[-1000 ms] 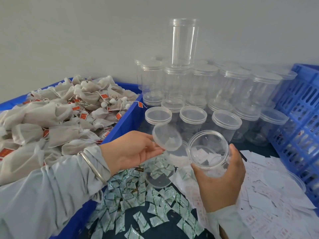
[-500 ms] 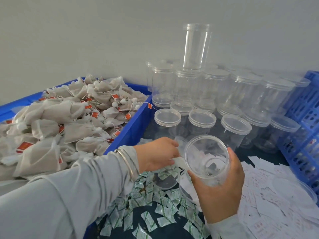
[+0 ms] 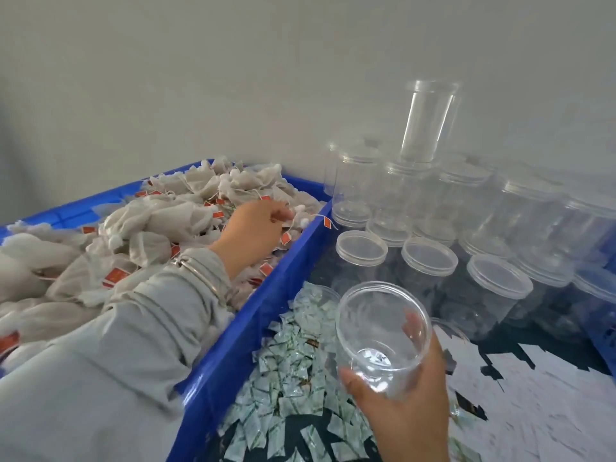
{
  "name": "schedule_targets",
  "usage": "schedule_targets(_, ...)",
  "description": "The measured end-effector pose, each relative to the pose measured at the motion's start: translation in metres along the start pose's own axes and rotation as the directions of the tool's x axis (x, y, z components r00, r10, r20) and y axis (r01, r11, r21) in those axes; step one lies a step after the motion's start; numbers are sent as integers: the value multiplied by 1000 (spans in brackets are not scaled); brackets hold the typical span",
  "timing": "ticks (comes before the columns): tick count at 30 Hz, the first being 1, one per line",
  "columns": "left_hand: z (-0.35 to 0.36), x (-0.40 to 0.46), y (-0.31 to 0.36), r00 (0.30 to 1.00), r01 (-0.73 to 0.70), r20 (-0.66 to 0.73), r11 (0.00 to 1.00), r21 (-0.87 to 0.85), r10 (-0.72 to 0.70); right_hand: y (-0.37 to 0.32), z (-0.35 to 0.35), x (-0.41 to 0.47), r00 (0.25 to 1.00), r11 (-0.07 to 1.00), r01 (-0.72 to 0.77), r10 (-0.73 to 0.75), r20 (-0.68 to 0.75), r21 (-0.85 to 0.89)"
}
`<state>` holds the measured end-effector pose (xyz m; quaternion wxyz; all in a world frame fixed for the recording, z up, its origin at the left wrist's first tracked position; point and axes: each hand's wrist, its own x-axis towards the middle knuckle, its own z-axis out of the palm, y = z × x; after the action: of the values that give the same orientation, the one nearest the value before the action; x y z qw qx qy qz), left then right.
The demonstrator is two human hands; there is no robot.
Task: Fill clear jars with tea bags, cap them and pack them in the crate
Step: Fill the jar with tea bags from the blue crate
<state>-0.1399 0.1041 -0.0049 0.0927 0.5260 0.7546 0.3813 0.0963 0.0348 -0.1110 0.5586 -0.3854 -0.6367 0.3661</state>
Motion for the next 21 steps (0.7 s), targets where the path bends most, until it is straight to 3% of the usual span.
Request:
schedule_targets(5, 7, 7, -39, 990, -19, 132, 861, 508, -56, 2, 17, 3, 996, 968, -78, 68, 49, 239)
schedule_targets(10, 20, 13, -48, 987, -75, 158, 752, 655, -39, 9, 19, -7, 978, 935, -197, 168, 121, 294)
schedule_targets(16, 22, 17, -46, 989, 3, 119, 797, 604, -93, 12, 18, -17, 951, 926, -257, 192, 242, 277)
schedule_targets(21, 10, 11, -33, 998, -9, -55, 966, 260, 25, 17, 17, -15, 950, 942, -252, 196, 244, 223)
